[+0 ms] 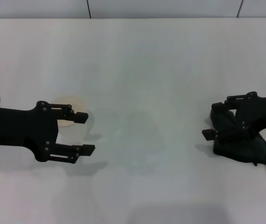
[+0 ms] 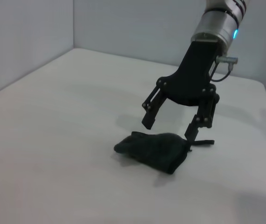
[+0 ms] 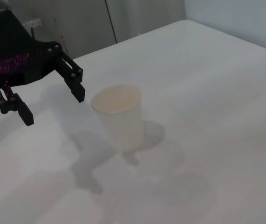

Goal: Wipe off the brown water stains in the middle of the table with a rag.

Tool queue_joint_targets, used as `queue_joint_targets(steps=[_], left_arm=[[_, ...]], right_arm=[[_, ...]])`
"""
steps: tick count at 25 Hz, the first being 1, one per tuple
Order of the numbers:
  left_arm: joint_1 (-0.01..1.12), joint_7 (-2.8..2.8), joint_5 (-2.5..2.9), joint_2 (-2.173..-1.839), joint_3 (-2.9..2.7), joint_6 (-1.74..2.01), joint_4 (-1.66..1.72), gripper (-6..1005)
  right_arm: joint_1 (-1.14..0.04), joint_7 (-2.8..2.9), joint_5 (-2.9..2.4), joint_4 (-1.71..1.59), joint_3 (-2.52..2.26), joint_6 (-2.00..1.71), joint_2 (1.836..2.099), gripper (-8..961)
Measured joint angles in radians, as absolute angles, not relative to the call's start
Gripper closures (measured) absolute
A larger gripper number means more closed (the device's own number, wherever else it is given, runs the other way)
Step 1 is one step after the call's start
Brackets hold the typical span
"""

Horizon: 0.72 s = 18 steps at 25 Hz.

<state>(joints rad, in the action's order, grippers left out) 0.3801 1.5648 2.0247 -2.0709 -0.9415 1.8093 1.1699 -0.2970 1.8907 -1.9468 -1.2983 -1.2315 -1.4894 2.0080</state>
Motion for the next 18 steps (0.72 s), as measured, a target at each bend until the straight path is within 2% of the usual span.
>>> queue_joint_targets(steps=[18], left_arm=[[0.378,1.563,2.026,-2.073,-0.941,1.812,1.17,226]], right_arm=[[-0.308,1.89,-1.967,-1.287,-1.266,-1.514,2.008,125]])
